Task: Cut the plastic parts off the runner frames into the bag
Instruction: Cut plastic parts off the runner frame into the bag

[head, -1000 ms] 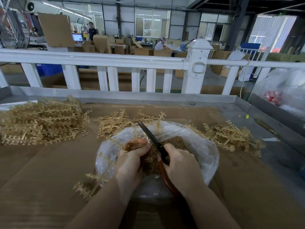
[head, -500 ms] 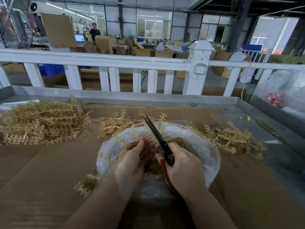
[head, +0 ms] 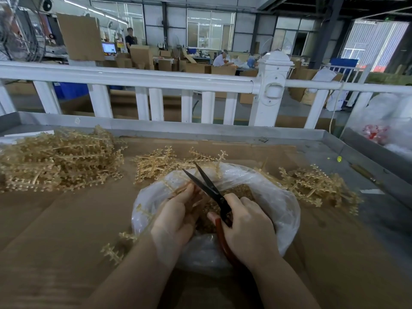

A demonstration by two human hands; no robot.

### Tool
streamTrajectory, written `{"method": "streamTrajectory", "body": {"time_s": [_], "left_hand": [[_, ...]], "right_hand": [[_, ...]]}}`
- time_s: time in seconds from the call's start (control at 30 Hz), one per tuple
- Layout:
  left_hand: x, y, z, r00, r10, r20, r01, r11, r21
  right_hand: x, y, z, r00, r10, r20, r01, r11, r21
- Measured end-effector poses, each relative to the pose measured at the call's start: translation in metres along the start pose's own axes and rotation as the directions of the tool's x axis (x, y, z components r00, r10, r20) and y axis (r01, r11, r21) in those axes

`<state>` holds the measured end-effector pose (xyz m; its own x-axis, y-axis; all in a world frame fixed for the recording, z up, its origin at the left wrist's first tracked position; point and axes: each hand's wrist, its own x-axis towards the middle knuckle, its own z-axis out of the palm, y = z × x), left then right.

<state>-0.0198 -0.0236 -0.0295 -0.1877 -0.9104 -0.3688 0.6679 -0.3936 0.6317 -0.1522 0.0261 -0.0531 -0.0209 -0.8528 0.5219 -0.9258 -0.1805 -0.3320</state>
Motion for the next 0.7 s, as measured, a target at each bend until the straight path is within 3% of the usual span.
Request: {"method": "streamTrajectory", "body": {"time_s": [0.2, 0.53, 0.7], "left_hand": [[-0.001, -0.003, -0.007, 0.997, 0.028, 0.073, -0.031, 0.998, 0.046], [0.003, 0.008, -0.002, 0.987, 0.161, -0.008, -0.161, 0.987, 0.017], [0.0, 0.01, -0.001, 0.99, 0.142, -0.012, -0.142, 0.99, 0.016]], "right_hand": [[0.0, 0.001, 0.0, 1.0, 0.019, 0.013, -0.019, 1.0, 0.007], [0.0, 0.003, -0.001, 0.998, 0.04, -0.04, -0.039, 0.998, 0.046], [-0.001, 0.005, -0.001, 1.0, 0.008, -0.021, -0.007, 1.0, 0.027]]}}
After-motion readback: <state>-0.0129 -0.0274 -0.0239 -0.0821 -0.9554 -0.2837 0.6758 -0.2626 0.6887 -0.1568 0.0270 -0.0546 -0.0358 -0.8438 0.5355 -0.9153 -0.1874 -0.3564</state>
